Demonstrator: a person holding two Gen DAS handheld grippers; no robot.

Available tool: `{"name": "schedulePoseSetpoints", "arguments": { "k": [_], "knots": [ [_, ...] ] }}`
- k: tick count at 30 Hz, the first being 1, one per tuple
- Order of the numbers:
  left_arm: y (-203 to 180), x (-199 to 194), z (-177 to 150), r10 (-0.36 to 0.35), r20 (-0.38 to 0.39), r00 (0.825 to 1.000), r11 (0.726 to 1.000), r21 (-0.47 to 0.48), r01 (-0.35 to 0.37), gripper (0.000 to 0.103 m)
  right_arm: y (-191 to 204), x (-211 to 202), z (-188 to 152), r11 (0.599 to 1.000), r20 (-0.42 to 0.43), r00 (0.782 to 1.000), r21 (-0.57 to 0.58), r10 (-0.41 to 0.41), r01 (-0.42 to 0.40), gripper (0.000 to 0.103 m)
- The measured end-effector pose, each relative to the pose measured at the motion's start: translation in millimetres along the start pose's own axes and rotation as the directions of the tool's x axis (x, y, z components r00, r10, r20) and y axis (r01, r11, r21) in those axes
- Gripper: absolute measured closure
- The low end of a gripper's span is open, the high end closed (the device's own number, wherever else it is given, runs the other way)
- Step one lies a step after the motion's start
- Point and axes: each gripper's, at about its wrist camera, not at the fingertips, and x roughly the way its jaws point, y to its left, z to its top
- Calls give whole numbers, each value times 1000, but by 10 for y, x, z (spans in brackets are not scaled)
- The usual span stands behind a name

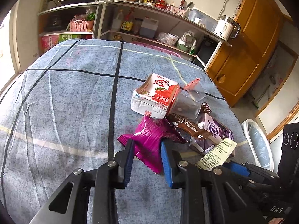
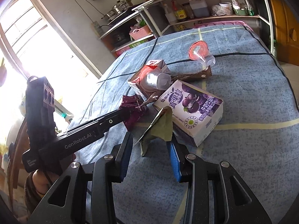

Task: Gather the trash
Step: 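Grasp the pink snack bag with the left gripper while the right grasps the green-and-white wrapper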

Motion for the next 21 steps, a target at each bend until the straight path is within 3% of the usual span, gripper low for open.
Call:
{"name": "schedulePoseSetpoints", "arguments": {
  "k": [10,11,13,21],
  "knots": [
    [24,-89,-51,1,14,1000,1000,4,-1,85,21,87,14,999,13,1000,45,-13,12,65],
    [24,-100,-56,0,17,1000,1000,4,-1,86,24,79,14,999,18,1000,44,-15,14,67],
    [31,-116,-59,1,19,1000,1000,3,-1,86,33,51,4,999,33,999,37,-30,29,83],
    [30,-186,-84,9,28,1000,1000,-1,-9,91,21,-28,-17,999,62,998,31,-28,26,96]
  ]
}}
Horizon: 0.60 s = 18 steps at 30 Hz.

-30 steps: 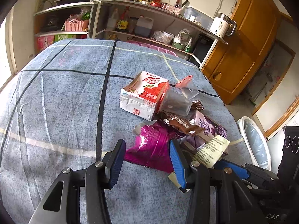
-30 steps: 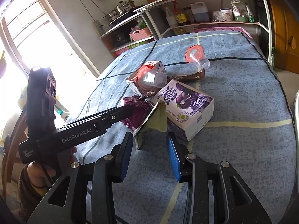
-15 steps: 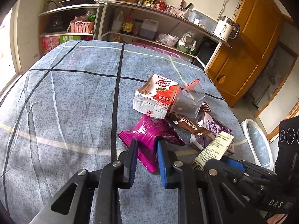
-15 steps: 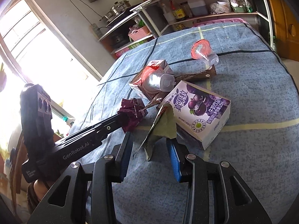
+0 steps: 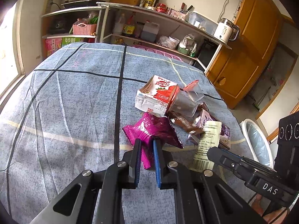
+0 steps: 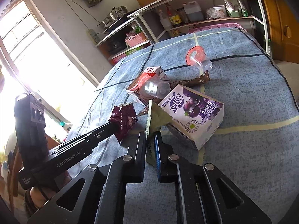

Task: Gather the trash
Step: 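Grasp the pink snack bag with the left gripper while the right grasps the green-and-white wrapper, then lift both held wrappers and carry them over the white bin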

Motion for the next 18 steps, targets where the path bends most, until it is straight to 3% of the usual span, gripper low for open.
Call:
{"name": "schedulePoseSetpoints", "arguments": {
  "k": [14,18],
  "knots": [
    [-111,-231,-50,-27,30,999,999,22,26,95,110,-229,-53,999,46,999,-45,24,-21,98],
    [-101,-161,-61,40,22,999,998,39,-41,94,91,-204,-37,998,17,999,-42,46,-46,97]
  ]
}}
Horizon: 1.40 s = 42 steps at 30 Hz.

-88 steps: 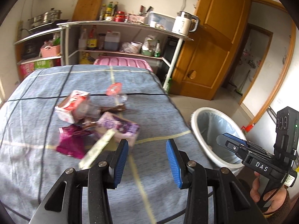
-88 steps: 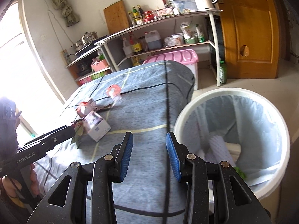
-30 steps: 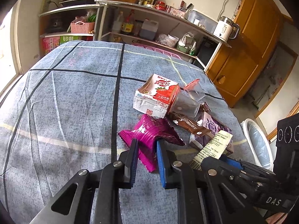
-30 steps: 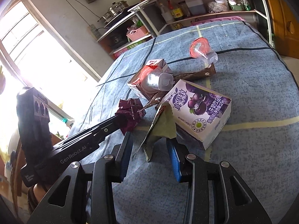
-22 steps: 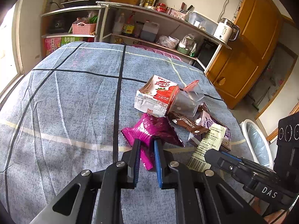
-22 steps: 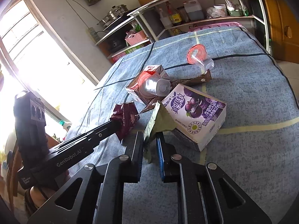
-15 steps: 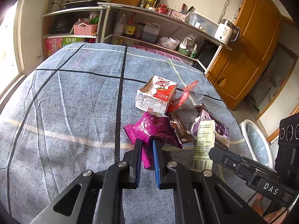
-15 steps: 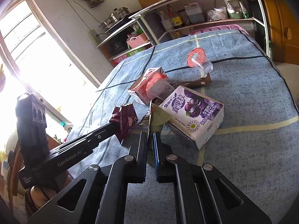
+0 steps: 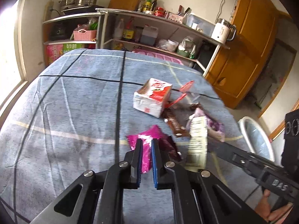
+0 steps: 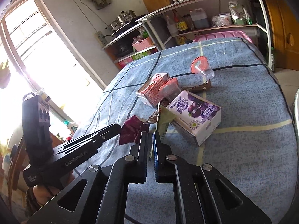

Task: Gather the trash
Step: 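Lift both held wrappers and carry them over the white bin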

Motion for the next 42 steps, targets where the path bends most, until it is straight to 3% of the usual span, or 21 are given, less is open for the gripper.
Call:
{"name": "schedulePoseSetpoints", "arguments": {
  "k": [1,3,5,7,16,17,18,19,22,24,26,30,36,42],
  "knots": [
    [19,24,0,-4,-9,1000,1000,-5,4,92,-8,28,-10,1000,-10,1000,6,2,-2,97],
    [60,59,-1,-7,-17,1000,1000,-17,6,70,3,74,-18,1000,-20,1000,-7,-22,21,94],
    [82,82,-1,-27,-17,999,999,-18,27,56,24,125,-24,999,-39,999,-21,-28,27,87],
    [111,117,-1,-60,-25,998,998,-34,59,56,43,170,-13,999,-41,999,-28,-35,34,67],
    [139,352,40,-50,-76,996,999,-17,49,51,-148,352,35,997,-77,995,38,-66,69,69],
    [135,365,46,-55,-78,995,998,-20,54,51,-152,347,39,997,-73,995,36,-68,71,77],
    [140,377,54,-57,-77,995,998,-27,55,51,-147,334,36,997,-70,995,33,-65,67,90],
    [139,382,58,-57,-75,996,998,-30,55,51,-144,323,35,998,-67,996,32,-57,59,93],
    [119,400,74,-47,-76,996,999,-25,45,52,-103,286,16,997,-59,995,13,-74,75,93],
    [92,410,90,-58,-75,996,998,-23,56,71,-84,260,1,997,-53,996,9,-75,75,94],
    [50,424,103,-85,-77,993,996,-19,84,80,-79,249,-8,998,-51,996,10,-69,70,94],
    [-81,406,94,-32,-64,997,998,46,35,83,-96,226,-21,998,-48,997,13,-65,66,94],
    [-144,350,85,-16,-47,999,998,62,19,92,-89,156,-36,998,-37,998,11,-58,59,94],
    [-200,193,64,-27,-23,999,998,58,28,93,-109,16,-54,999,-14,999,16,-45,45,94]
  ]
}}
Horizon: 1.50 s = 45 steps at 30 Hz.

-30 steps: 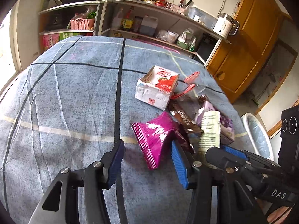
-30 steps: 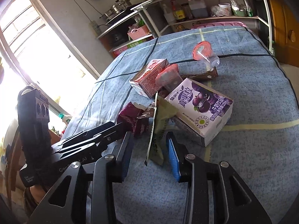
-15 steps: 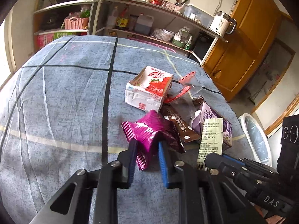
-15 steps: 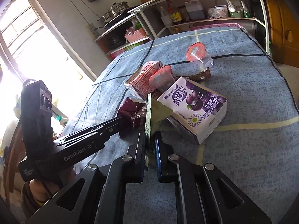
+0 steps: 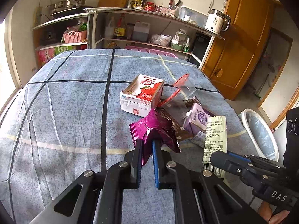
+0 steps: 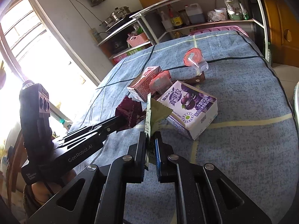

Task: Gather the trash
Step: 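Lift both held wrappers and carry them over the white bin, then open both grippers over the bin to drop the wrappers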

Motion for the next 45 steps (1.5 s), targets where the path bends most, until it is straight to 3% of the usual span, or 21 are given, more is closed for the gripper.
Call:
{"name": "schedulePoseSetpoints", "arguments": {
  "k": [9,18,30,45],
  "knots": [
    [-339,-371,-49,-65,58,996,997,42,62,93,-39,-461,-19,1000,78,997,-14,-10,11,94],
    [-807,-560,-45,-150,85,985,985,97,141,93,-266,-1016,-52,997,163,984,1,-75,76,94],
    [-1692,-358,-6,-272,32,962,943,206,260,92,-832,-1655,-76,978,247,948,98,-201,182,94],
    [-2687,81,-33,-373,-82,924,877,295,380,91,-1631,-2209,-223,924,243,903,238,-355,299,94]
  ]
}}
